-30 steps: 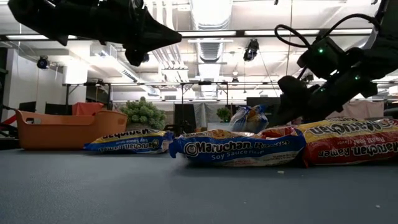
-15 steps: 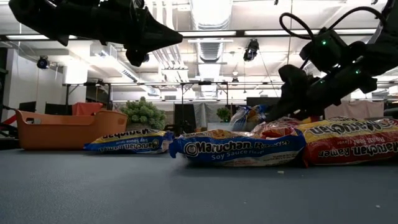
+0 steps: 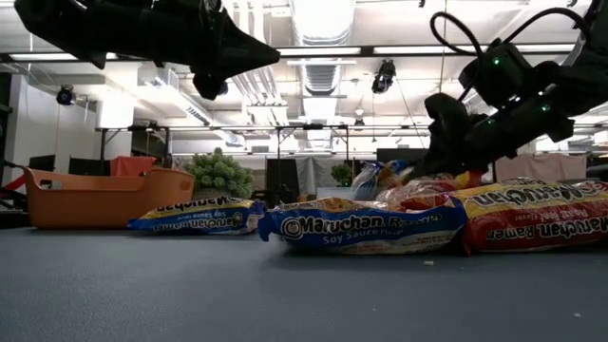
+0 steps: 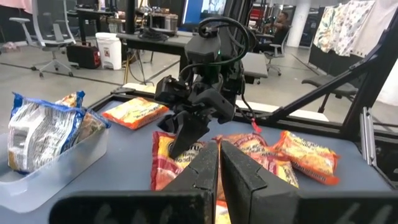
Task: Sort Maruchan noodles
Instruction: Put the red noodle pack into the gray bin
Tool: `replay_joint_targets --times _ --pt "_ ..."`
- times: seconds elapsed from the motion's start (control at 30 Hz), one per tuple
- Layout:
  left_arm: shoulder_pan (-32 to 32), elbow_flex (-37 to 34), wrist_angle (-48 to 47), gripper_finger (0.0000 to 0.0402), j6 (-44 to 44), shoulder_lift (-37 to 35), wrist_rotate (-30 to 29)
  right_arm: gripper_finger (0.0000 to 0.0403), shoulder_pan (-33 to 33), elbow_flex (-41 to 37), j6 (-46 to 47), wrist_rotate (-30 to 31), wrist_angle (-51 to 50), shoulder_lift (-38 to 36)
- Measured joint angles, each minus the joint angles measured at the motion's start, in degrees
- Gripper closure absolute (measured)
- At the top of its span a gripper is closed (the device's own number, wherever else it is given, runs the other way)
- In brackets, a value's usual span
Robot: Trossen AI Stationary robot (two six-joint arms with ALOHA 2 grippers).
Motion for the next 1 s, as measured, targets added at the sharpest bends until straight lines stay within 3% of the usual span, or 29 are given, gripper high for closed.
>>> replay_joint_targets --times 0.2,0.6,0.8,1.0 --pt "0.00 1.24 0.01 0.0402 -0.02 -0.06 0.01 0.0392 0.18 0.00 -4.72 -0.07 5.98 -0.02" --pt "0.00 1.84 0.01 0.0394 -0.01 -0.06 0.01 0.0394 4.42 3.83 -18.99 1.35 13.61 -0.02" --pt "0.00 1.84 0.07 0.0348 -0.40 0.10 0.01 0.0394 8.01 9.26 -28.81 1.14 13.50 0.00" --pt "0.00 1.84 0.81 0.0258 -1.37 1.47 0.00 0.0394 12.24 13.10 -37.42 0.87 11.38 0.00"
